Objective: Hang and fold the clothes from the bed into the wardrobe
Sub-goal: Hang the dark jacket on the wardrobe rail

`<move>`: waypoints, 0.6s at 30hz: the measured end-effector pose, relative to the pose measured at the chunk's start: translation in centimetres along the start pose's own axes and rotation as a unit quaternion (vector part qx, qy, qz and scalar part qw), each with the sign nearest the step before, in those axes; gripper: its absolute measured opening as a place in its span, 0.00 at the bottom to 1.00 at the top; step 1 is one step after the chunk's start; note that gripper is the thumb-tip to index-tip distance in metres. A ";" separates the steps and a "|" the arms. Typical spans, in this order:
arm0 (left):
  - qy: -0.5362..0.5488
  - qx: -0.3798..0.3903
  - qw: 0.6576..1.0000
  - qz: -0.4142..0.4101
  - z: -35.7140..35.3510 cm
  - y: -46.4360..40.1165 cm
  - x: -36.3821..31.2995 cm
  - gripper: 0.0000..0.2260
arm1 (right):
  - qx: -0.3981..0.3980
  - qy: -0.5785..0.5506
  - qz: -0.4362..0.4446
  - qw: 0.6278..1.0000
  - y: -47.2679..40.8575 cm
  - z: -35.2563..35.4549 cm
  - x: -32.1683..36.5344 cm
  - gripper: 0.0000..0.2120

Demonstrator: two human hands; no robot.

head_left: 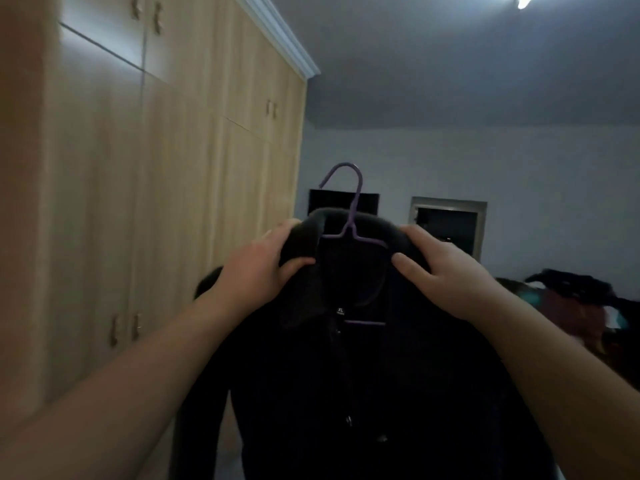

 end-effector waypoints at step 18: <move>-0.226 -0.048 0.973 0.027 24.0 1.8 -3.3 0.25 | -0.215 -0.011 0.171 0.962 -5.1 3.5 17.2 0.20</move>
Point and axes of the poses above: each hand's wrist, its own y-axis away from the middle knuckle, its own z-axis out of the back of the hand, x = y × z, the point moved 7 cm from there along -y, towards the middle knuckle, and after that the axes turned 1 degree about -x, right-handed, at the moved point
